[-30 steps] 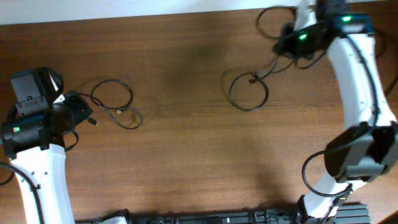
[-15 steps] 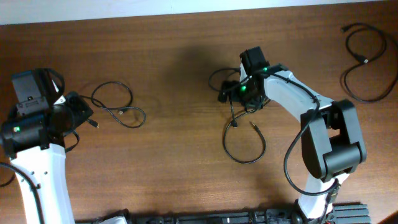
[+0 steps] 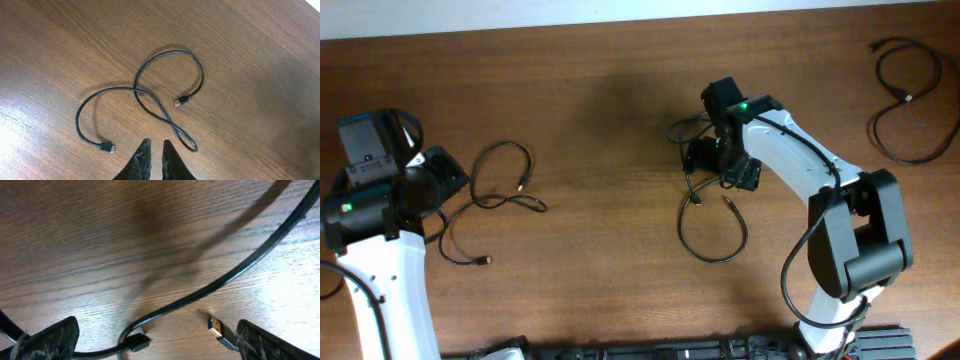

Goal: Untangle cables

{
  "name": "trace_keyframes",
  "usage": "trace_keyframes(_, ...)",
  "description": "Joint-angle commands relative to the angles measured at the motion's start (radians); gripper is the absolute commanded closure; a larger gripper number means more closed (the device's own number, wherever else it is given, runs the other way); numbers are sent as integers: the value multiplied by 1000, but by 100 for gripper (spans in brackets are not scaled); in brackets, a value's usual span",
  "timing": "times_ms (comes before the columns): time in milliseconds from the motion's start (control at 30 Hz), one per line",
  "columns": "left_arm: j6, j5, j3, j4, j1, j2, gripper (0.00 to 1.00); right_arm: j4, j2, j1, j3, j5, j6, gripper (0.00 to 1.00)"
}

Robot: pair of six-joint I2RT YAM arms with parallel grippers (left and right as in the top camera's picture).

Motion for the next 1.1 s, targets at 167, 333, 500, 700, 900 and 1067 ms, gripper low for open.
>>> trace_keyframes(167,-18,5,10,9,5,86,95,189,-113,143,-63,22,-391,21)
trace_keyframes(333,-18,39,10,0,5,110,100,319,-18,161,-85,98,-383,65)
trace_keyframes(500,-18,38,10,-4,5,110,98,37,-80,161,-24,-127,-383,96)
trace_keyframes(700,-18,39,10,-13,5,110,98,-88,-83,161,-75,-55,-383,38)
trace_keyframes(900,-18,38,10,-13,5,110,98,164,-83,161,-233,58,-142,1)
trace_keyframes(1067,-18,39,10,-16,5,110,98,282,-83,158,-294,63,-114,96)
